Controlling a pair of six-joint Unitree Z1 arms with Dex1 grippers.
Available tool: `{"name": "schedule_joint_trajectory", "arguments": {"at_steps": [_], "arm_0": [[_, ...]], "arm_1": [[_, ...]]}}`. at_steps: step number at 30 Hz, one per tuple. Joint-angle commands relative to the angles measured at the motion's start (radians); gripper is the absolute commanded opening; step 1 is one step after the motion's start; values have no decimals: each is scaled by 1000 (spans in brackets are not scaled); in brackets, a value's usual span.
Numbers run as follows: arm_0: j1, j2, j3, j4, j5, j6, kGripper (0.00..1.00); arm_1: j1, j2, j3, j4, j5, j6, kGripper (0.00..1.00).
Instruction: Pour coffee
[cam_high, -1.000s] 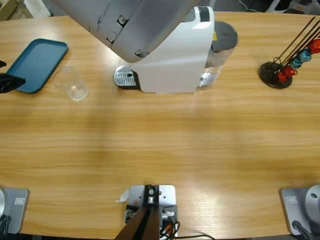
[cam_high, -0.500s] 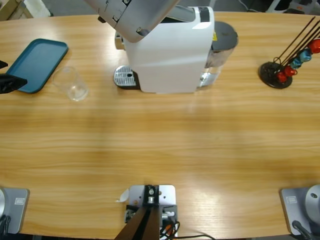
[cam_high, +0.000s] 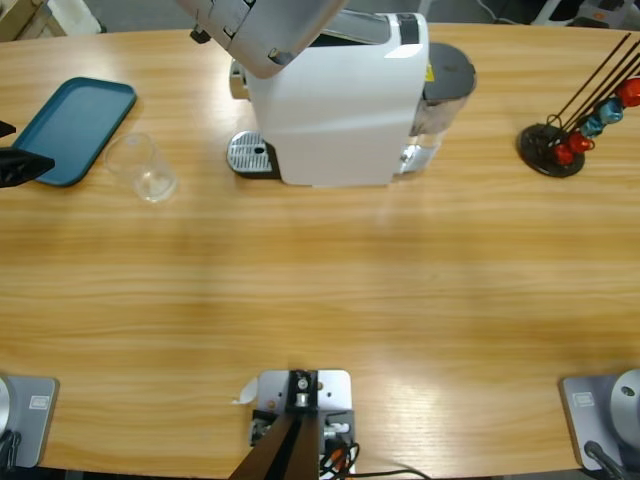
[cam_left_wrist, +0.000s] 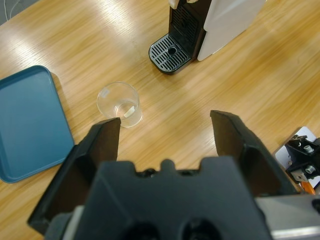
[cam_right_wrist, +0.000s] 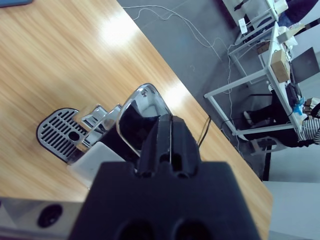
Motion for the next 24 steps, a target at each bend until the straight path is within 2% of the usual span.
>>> {"name": "schedule_joint_trajectory", "arguments": {"at_steps": [1, 24], "arm_0": [[-6, 24, 29, -2, -11, 4, 770], [-6, 19, 25, 15, -9, 2, 770]], "arm_1": [[12, 157, 150, -23, 58, 37, 0], [15, 165, 233, -94, 94, 67, 0]]}}
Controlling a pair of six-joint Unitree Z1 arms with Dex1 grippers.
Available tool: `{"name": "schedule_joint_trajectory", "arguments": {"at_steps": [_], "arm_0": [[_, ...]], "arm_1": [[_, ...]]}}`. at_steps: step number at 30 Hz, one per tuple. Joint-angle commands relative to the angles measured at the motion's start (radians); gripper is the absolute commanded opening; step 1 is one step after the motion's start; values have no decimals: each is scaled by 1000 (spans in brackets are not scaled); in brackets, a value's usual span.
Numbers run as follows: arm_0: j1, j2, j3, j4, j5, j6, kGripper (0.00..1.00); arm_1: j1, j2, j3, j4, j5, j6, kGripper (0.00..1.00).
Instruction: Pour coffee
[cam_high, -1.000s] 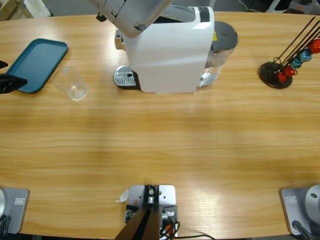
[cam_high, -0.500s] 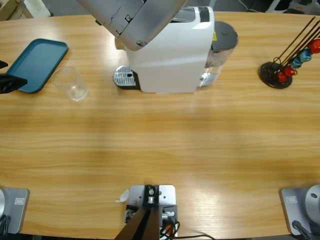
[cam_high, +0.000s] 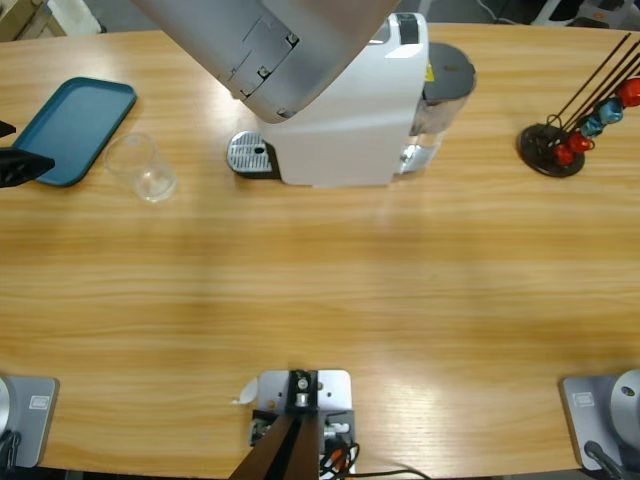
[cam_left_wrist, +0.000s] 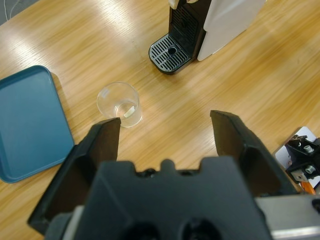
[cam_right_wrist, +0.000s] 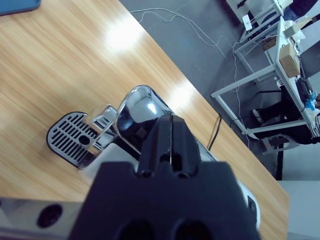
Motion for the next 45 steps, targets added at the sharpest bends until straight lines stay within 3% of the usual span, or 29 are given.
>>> {"name": "schedule_joint_trajectory", "arguments": {"at_steps": [1, 10, 17, 18, 19, 21, 24, 27, 28, 30, 33, 40, 45], "arm_0": [[-6, 19, 24, 16, -9, 2, 770], [-6, 19, 22, 17, -9, 2, 766], [-7, 10, 22, 17, -9, 2, 769], [-6, 10, 22, 17, -9, 2, 768], [-6, 7, 23, 19, -9, 2, 770], [-6, 5, 24, 19, -9, 2, 767], [-8, 5, 25, 20, -11, 4, 769], [-8, 9, 25, 19, -11, 4, 770], [-8, 12, 25, 19, -11, 4, 770], [-8, 14, 25, 19, -12, 4, 774], [-8, 15, 24, 19, -19, 4, 986], [-8, 19, 21, 14, -38, 4, 982], [-7, 16, 21, 14, -43, 2, 973]], "arm_1": [[16, 168, 144, 1, 80, 22, 0], [19, 149, 143, -11, 58, 25, 0], [19, -23, 103, 42, 107, 10, 0], [17, -55, 102, 44, 120, 10, 60], [12, -88, 102, 46, 142, 8, 195], [4, -148, 93, 60, 174, 2, 373], [-16, -236, 85, 77, 189, 7, 583], [-40, -314, 87, 109, 213, 30, 919], [-51, -341, 90, 124, 236, 43, 988], [-78, -396, 99, 150, 299, 80, 1000], [-107, -487, 171, 162, 380, 135, 1000], [-110, -717, 543, 88, 406, 226, 1000], [-110, -806, 768, 36, 513, 274, 1000]]}}
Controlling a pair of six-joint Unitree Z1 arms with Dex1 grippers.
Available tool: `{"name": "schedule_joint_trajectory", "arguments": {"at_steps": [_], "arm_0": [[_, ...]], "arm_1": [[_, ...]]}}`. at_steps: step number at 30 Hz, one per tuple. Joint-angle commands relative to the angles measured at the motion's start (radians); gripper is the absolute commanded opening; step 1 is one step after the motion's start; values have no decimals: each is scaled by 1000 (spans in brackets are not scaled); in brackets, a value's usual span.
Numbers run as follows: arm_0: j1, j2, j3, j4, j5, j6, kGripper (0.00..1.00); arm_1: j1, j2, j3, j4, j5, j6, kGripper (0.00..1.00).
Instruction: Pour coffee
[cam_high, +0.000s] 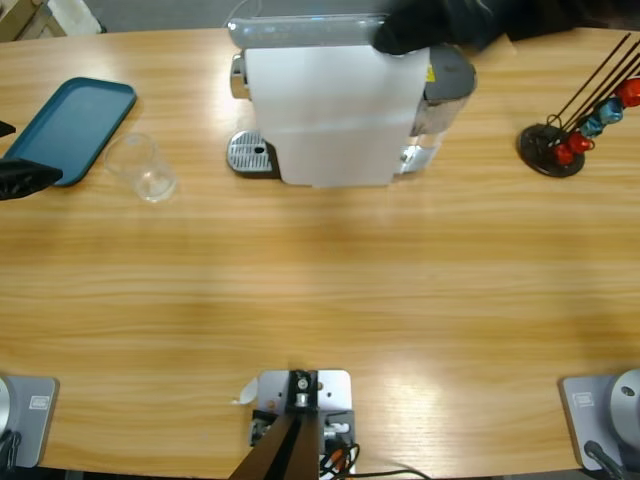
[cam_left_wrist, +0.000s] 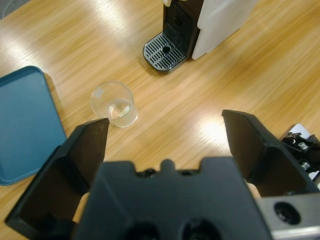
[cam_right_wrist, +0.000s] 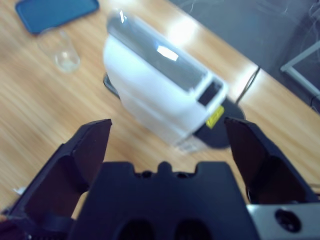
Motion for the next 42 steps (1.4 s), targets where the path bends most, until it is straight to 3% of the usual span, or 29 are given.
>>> {"name": "schedule_joint_trajectory", "arguments": {"at_steps": [1, 6, 11, 18, 23, 30, 42], "arm_0": [[-1, 18, 21, 10, -20, -2, 973], [52, 14, 29, -9, -23, -55, 978], [64, 60, 131, -134, -19, -116, 982], [71, 270, 140, -263, 74, -193, 973], [71, 301, 212, -321, 83, -194, 973], [110, 333, 219, -366, 243, -197, 977], [90, 482, 224, -459, 207, -194, 977]], "arm_1": [[-13, -156, 310, -68, 140, 71, 1000], [-13, -242, 446, -157, 173, 73, 989], [-16, -299, 579, -222, 210, 91, 986], [-54, -309, 600, -251, 227, 97, 998], [-72, -307, 610, -263, 245, 95, 1000], [-83, -300, 613, -267, 265, 87, 1000], [-123, -286, 614, -278, 299, 63, 1000]]}}
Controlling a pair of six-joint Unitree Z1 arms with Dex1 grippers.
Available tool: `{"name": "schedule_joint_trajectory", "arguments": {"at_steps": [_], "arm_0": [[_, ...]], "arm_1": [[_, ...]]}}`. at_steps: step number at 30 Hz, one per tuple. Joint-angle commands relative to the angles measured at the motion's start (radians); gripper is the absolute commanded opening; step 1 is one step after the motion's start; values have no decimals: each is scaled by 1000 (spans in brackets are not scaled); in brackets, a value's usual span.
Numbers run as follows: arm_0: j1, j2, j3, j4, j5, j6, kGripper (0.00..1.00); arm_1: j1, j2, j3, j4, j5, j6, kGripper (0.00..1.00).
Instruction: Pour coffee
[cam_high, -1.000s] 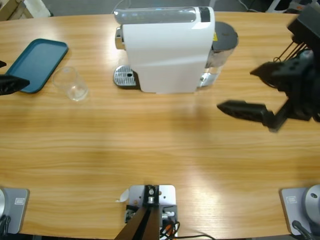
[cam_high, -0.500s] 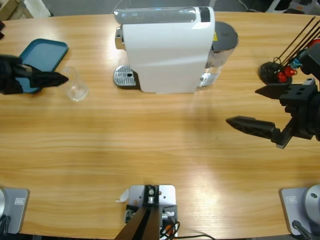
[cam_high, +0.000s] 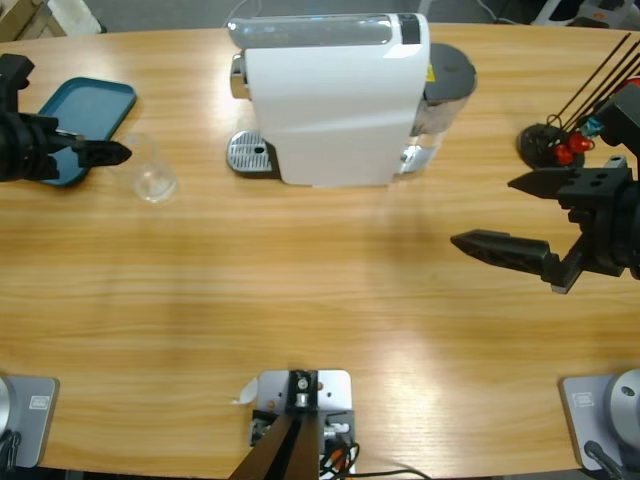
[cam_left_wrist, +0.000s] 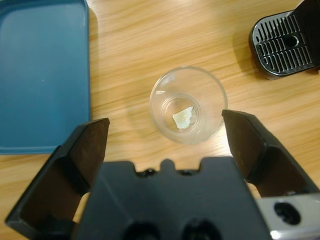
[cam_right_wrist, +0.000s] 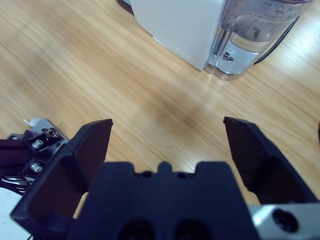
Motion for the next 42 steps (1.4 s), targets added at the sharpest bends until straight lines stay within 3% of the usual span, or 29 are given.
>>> {"name": "schedule_joint_trajectory", "arguments": {"at_steps": [1, 13, 24, 34, 42], "arm_0": [[-22, 115, 31, -58, -23, -9, 977], [-53, 144, 36, -76, -55, -10, 973], [-40, -19, 57, -74, -105, 19, 996], [-169, -29, 108, -89, -116, 7, 996], [-171, -13, 150, -128, -99, 5, 996]], "arm_1": [[-35, -8, 38, -16, 34, -23, 1000], [-57, -5, 41, -23, 61, -37, 1000], [-57, 4, 48, -36, 86, -46, 1000], [-57, 5, 49, -36, 103, -53, 1000], [-57, 27, 46, -41, 120, -62, 1000]]}}
